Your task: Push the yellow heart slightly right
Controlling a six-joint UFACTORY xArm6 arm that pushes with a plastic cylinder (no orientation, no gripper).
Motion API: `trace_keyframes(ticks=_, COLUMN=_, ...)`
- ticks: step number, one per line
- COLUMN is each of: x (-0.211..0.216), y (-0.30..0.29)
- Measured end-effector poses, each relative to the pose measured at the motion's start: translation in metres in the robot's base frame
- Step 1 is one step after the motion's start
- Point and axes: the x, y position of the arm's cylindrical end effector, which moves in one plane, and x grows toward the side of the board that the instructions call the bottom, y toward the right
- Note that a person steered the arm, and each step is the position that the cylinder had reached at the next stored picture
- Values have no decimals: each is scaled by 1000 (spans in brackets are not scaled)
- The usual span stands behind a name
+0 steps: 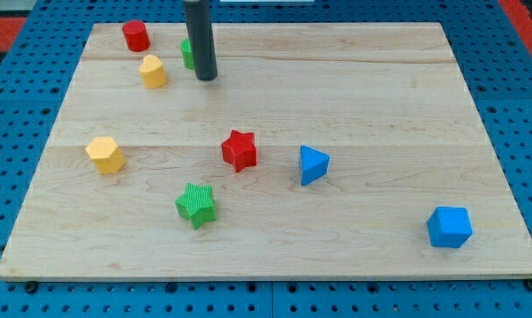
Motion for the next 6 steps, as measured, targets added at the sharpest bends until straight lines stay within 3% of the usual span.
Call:
trace_keyframes(ticks=1, x=50, y=-12)
trace_keyframes(ticks=2, x=55, y=-87)
trace_keyframes(ticks=3, x=28, y=-179)
trace_keyframes(ticks=4, x=-8, y=-215)
trace_keyframes(ticks=5, x=-36, y=-198)
trace_keyframes(ticks=6, x=-50, y=-131)
